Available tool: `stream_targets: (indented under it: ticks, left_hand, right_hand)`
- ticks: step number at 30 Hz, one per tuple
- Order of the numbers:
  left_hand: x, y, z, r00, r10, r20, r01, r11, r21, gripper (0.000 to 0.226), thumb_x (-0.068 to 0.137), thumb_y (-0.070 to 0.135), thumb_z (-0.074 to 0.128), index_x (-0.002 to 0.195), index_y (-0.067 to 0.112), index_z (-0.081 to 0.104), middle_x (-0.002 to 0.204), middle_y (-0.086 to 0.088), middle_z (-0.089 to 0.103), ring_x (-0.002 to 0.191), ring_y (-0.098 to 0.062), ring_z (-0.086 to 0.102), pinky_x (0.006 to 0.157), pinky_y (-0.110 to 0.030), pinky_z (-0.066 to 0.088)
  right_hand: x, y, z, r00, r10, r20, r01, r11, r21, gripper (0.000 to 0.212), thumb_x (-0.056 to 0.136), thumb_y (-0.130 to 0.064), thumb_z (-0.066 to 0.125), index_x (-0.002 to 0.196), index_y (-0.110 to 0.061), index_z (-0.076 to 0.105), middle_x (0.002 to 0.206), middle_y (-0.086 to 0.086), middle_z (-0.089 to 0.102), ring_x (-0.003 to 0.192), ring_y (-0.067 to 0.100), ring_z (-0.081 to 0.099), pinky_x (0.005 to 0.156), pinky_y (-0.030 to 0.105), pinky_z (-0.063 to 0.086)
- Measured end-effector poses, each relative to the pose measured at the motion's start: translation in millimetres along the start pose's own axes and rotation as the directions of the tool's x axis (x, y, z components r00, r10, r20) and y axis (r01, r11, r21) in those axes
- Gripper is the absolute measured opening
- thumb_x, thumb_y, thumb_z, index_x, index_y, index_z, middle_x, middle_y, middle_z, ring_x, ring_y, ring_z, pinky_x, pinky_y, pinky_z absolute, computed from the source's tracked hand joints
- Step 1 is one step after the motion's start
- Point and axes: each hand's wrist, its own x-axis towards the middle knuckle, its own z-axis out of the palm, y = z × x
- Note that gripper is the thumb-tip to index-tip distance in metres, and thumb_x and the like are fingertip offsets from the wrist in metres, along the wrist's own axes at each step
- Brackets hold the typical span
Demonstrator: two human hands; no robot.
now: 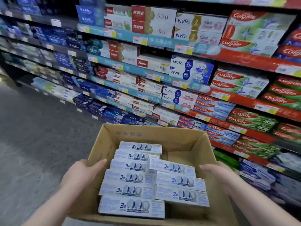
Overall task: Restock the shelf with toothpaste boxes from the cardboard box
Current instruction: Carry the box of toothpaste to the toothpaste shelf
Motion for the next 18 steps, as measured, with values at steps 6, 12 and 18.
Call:
stream_targets:
  ticks: [6, 12, 18]
  left_hand:
    - [93, 14, -10, 0.990, 0.108, 0.094, -0.114, 0.992, 0.056, 0.047, 0.072, 0.065, 0.056, 0.087, 0.021, 0.059, 0.077, -0.002, 0.066, 0.073, -0.023, 0.063, 0.061, -0.032, 0.049]
    - [168, 31, 16, 0.976, 0.130, 0.177, -0.151, 0.982, 0.111, 0.051, 0.073, 0.064, 0.056, 0.097, 0.019, 0.060, 0.080, -0.003, 0.065, 0.077, -0.026, 0.062, 0.063, -0.033, 0.048]
    - [233, 48, 66, 0.971, 0.089, 0.224, -0.128, 0.978, 0.166, 0.072, 0.069, 0.068, 0.057, 0.116, 0.013, 0.055, 0.104, -0.011, 0.066, 0.092, -0.032, 0.061, 0.068, -0.035, 0.047]
  right_hand:
    - [19, -15, 58, 0.991, 0.101, -0.090, -0.091, 0.990, 0.109, 0.060, 0.077, -0.021, 0.070, 0.129, -0.011, 0.041, 0.114, 0.020, 0.061, 0.091, 0.036, 0.062, 0.068, 0.041, 0.053]
    - [58, -18, 90, 0.976, 0.167, -0.143, -0.141, 0.974, 0.175, 0.059, 0.078, -0.019, 0.069, 0.129, -0.011, 0.039, 0.113, 0.018, 0.058, 0.095, 0.034, 0.059, 0.074, 0.042, 0.050]
    - [125, -20, 119, 0.948, 0.256, -0.187, -0.213, 0.952, 0.220, 0.067, 0.075, -0.023, 0.070, 0.133, -0.015, 0.037, 0.121, 0.017, 0.057, 0.099, 0.032, 0.058, 0.085, 0.046, 0.051]
